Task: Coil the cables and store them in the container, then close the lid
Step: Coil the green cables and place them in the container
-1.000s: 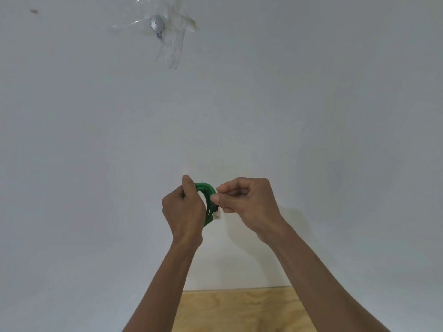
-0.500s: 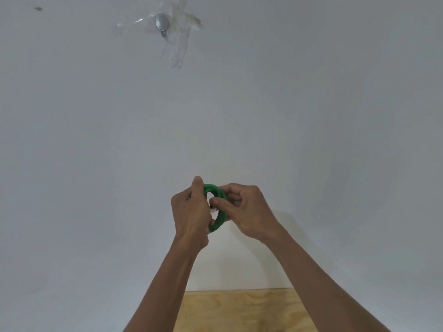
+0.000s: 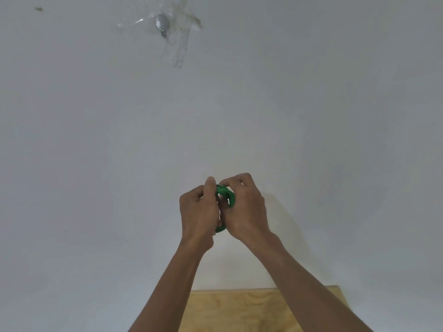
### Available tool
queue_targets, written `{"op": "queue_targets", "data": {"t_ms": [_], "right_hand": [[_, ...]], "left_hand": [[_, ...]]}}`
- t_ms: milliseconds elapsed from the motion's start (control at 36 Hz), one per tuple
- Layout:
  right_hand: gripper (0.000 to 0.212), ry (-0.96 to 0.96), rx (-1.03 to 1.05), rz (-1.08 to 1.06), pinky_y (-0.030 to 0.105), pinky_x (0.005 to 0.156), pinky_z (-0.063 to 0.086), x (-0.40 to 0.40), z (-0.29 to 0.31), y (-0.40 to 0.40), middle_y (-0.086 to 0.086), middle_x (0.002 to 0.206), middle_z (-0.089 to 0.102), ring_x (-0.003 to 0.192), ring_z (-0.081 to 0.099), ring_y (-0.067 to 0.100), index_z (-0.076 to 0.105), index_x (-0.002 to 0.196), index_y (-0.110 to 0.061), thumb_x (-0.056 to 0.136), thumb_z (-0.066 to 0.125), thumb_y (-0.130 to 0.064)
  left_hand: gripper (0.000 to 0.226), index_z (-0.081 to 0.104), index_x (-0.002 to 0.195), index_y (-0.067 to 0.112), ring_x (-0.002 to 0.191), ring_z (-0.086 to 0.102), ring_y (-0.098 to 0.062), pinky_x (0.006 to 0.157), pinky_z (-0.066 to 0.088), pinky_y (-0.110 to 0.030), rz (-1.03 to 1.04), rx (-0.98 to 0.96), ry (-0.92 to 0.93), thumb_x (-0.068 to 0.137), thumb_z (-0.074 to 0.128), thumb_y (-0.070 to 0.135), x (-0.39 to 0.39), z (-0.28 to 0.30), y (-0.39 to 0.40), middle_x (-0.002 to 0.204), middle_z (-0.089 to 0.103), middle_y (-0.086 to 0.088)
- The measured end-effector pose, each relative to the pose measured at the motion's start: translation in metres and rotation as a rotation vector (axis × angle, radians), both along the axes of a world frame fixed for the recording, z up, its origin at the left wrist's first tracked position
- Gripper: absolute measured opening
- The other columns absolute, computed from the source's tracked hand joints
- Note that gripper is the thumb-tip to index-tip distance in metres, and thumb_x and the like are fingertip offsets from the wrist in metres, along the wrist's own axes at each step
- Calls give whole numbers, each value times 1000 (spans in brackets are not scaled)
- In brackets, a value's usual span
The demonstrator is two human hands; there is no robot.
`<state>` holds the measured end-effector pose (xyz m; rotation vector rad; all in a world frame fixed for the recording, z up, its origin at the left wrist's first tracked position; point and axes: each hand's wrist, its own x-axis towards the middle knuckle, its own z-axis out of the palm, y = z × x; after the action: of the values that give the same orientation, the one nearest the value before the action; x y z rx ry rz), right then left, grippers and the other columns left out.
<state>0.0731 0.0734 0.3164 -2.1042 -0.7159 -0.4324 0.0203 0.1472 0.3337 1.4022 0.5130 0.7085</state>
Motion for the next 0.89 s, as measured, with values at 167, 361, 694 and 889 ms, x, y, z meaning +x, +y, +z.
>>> {"op": "queue_targets", "data": {"t_ms": [167,361,694,889], "right_hand": [[5,78,-82,27,36,60,50,0,4,-1,-3,74,62,71,59,26,60,89,-18,91,55,-16],[8,125,-233,211,36,63,52,7,10,-15,-4,77,66,70,60,21,61,92,-24,88,54,-21],[25,578,-279,681,31,71,47,34,26,-45,5,100,69,76,52,12,74,106,-24,92,53,-20],[19,357,-363,532,10,58,37,44,24,-42,-31,62,61,51,49,-3,74,111,-29,99,60,-23]], "left_hand": [[56,56,78,-14,46,36,-23,41,36,-27,-14,49,15,96,64,38,0,0,4,47,34,-5],[59,56,72,-15,49,34,-26,46,32,-27,-59,50,45,95,66,38,-4,-6,14,37,42,6],[50,67,64,-5,41,33,-18,45,28,-29,-206,37,125,92,71,37,-8,-9,31,54,52,-6],[45,70,68,-2,45,32,-19,44,28,-28,-178,-9,162,90,73,37,-5,-11,34,62,53,-2]]}}
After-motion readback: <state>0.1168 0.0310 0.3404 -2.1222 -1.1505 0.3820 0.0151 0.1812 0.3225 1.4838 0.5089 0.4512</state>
